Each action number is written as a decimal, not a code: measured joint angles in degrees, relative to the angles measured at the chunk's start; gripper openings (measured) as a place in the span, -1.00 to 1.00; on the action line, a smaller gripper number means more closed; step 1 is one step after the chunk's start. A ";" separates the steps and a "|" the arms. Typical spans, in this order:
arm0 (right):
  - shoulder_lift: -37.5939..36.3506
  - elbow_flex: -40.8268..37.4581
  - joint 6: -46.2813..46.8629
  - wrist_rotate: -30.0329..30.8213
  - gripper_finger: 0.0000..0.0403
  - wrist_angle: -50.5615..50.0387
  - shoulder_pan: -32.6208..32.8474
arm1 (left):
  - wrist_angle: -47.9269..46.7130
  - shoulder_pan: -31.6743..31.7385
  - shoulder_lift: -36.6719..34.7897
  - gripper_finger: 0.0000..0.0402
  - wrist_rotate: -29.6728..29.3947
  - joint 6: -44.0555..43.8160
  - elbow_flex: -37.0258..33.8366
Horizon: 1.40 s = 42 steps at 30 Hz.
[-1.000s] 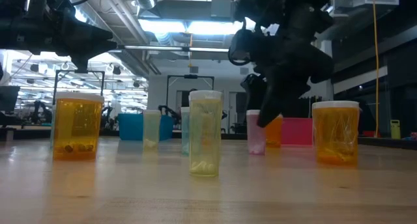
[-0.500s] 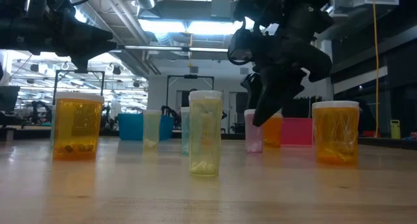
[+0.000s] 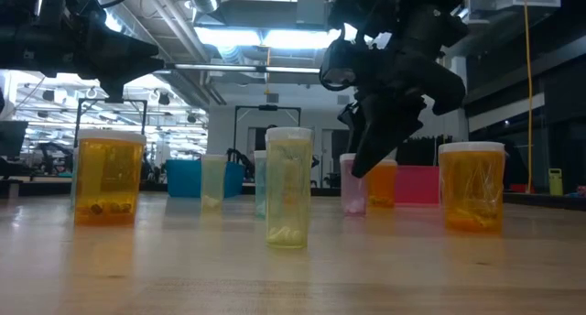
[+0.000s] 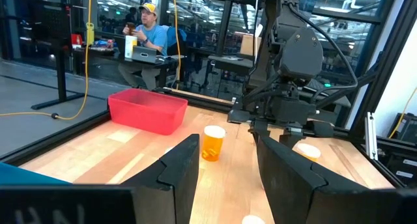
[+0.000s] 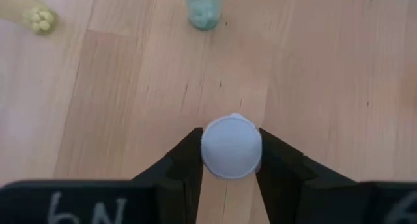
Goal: Pick and place medicine bottles into bin by pill shape (circle, oval)
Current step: Put the small purple pill bottle into the red bin
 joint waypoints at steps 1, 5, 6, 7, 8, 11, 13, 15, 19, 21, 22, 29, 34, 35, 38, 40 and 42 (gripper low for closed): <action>-0.02 0.00 0.00 0.00 -0.41 0.02 0.00 | 0.00 0.01 0.00 -0.27 0.00 0.00 0.00; -0.07 0.72 -0.02 0.09 -0.39 -0.82 -0.13 | 0.00 0.01 0.00 -0.27 0.00 0.00 0.01; -0.07 1.31 -0.26 0.21 -0.39 -1.12 -0.13 | 0.00 0.00 0.00 -0.27 0.00 0.00 0.02; -0.07 2.11 -0.79 0.64 -0.39 -1.65 -0.13 | 0.00 0.00 0.02 -0.27 0.00 0.00 0.00; -0.07 3.10 -1.59 1.15 -0.39 -2.75 -0.13 | 0.00 0.02 0.00 -0.27 0.00 0.00 0.00; -0.07 6.36 -4.04 3.00 -0.41 -7.69 -0.13 | 0.00 0.00 0.00 -0.27 0.00 0.00 0.00; -0.09 8.75 -6.24 5.17 -0.41 -11.20 -0.21 | 0.00 0.01 0.01 -0.27 -0.01 0.00 0.02; -0.09 11.16 -8.17 7.11 -0.40 -15.31 -0.64 | 0.00 0.01 0.00 -0.27 -0.02 -0.01 0.01; -0.26 15.56 -10.49 10.33 -0.40 -22.99 -3.31 | 0.02 0.00 0.02 -0.27 0.00 -0.20 0.00; -1.13 16.70 -11.14 10.58 -0.40 -25.39 -5.38 | 0.00 0.01 0.00 -0.27 -0.01 -0.20 0.00; -1.73 17.01 -12.02 10.58 -0.40 -25.65 -6.49 | 0.00 0.02 0.00 -0.27 0.00 -0.20 0.00; -9.42 17.09 -17.43 10.53 -0.40 -29.23 -18.28 | 0.01 0.01 0.00 -0.27 0.00 -0.20 0.00; -13.02 17.09 -19.58 7.65 -0.40 -29.05 -30.73 | 0.00 0.02 0.00 -0.27 0.00 -0.20 0.02; -13.07 17.01 -19.57 6.23 -0.40 -28.95 -33.34 | 0.01 0.01 0.00 -0.27 0.00 -0.20 0.02; -13.07 13.99 -19.65 2.83 -0.40 -24.97 -40.72 | 0.02 0.01 0.00 -0.27 0.00 -0.20 0.00; -12.95 10.60 -19.59 2.15 -0.40 -21.01 -44.96 | 0.02 0.02 0.02 -0.27 0.00 -0.20 0.02; -12.92 7.46 -18.84 2.02 -0.40 -17.94 -48.41 | 0.01 0.01 0.00 -0.27 0.00 -0.20 0.01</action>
